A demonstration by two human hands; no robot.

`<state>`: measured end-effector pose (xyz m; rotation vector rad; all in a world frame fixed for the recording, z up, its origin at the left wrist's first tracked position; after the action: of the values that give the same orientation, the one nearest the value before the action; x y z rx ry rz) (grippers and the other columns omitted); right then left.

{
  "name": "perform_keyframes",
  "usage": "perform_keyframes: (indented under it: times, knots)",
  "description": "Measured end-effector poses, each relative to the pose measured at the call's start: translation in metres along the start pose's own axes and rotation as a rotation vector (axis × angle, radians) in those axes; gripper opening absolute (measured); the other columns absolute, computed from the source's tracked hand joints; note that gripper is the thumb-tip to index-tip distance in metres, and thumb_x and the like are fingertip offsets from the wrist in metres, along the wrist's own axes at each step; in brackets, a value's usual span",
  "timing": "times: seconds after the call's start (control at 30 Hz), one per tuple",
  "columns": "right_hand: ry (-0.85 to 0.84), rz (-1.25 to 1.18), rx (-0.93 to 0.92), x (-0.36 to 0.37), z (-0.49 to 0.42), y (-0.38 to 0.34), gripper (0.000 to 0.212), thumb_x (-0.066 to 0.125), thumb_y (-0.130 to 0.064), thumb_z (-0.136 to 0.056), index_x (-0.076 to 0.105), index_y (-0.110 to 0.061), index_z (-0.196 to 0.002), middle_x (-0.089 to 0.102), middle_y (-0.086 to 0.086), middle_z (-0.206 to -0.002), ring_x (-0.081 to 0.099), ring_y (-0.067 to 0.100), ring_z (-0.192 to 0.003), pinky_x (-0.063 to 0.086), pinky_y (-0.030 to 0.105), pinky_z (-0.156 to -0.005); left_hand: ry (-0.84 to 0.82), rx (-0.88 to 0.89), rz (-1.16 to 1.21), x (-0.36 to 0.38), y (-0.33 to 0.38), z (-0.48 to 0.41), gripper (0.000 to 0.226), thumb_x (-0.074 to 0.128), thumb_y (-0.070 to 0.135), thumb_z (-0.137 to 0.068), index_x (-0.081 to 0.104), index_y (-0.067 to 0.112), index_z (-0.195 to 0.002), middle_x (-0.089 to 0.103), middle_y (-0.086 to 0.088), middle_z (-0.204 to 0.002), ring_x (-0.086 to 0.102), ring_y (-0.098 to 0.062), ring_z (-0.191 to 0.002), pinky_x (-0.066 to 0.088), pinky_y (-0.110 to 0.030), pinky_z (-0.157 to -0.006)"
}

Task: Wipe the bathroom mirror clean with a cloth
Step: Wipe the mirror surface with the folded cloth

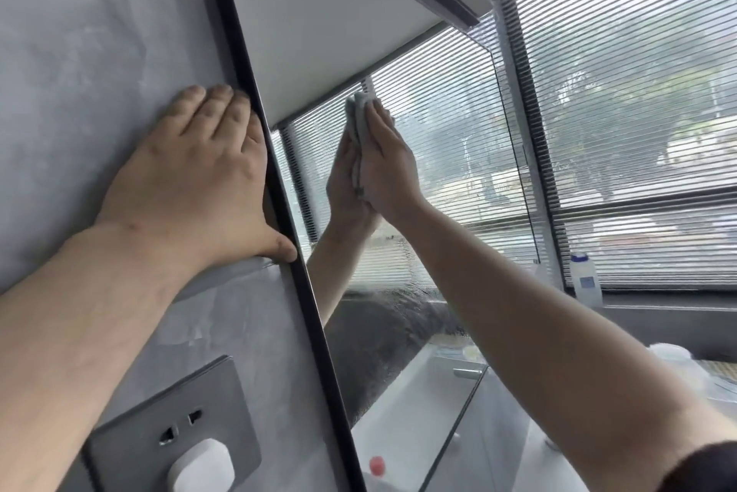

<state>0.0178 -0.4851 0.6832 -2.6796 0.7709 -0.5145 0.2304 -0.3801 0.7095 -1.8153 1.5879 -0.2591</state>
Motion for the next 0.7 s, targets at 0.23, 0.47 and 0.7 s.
perform_keyframes:
  times: [0.23, 0.47, 0.7]
  knots:
    - [0.161, 0.064, 0.374, -0.061, 0.045, 0.095, 0.053, 0.038, -0.037, -0.098, 0.048, -0.016, -0.146, 0.048, -0.003, -0.151, 0.038, 0.006, -0.142, 0.031, 0.035, -0.12, -0.034, -0.004, -0.004, 0.0, 0.0, 0.002, 0.152, 0.033, 0.101, -0.043, 0.018, -0.003, -0.153, 0.019, -0.018, -0.162, 0.013, -0.03, -0.151, 0.003, -0.043, -0.124]
    - [0.312, 0.029, 0.746, -0.107, 0.127, 0.155, 0.045, 0.042, -0.024, -0.1, 0.05, -0.023, -0.144, 0.055, -0.009, -0.142, 0.049, 0.013, -0.133, 0.034, 0.032, -0.117, -0.03, -0.003, 0.004, -0.002, 0.001, 0.002, 0.15, 0.039, 0.101, -0.046, 0.017, -0.002, -0.153, 0.017, -0.018, -0.162, 0.011, -0.03, -0.151, 0.003, -0.045, -0.124]
    - [0.151, 0.057, 0.562, -0.069, 0.066, 0.095, 0.044, 0.045, -0.037, -0.096, 0.052, -0.027, -0.138, 0.062, -0.004, -0.131, 0.059, 0.015, -0.119, 0.049, 0.041, -0.104, -0.062, 0.005, 0.006, -0.004, 0.001, 0.001, 0.152, 0.035, 0.102, -0.047, 0.012, -0.002, -0.154, 0.012, -0.019, -0.163, 0.007, -0.031, -0.152, 0.001, -0.046, -0.124]
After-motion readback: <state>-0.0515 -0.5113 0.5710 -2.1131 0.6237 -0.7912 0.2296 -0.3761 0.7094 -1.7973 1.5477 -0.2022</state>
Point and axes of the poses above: each hand's wrist, its own z-axis away from the middle knuckle, its own x-axis out of the palm, y = z × x, the point moved 3 cm from there along -z, towards the middle knuckle
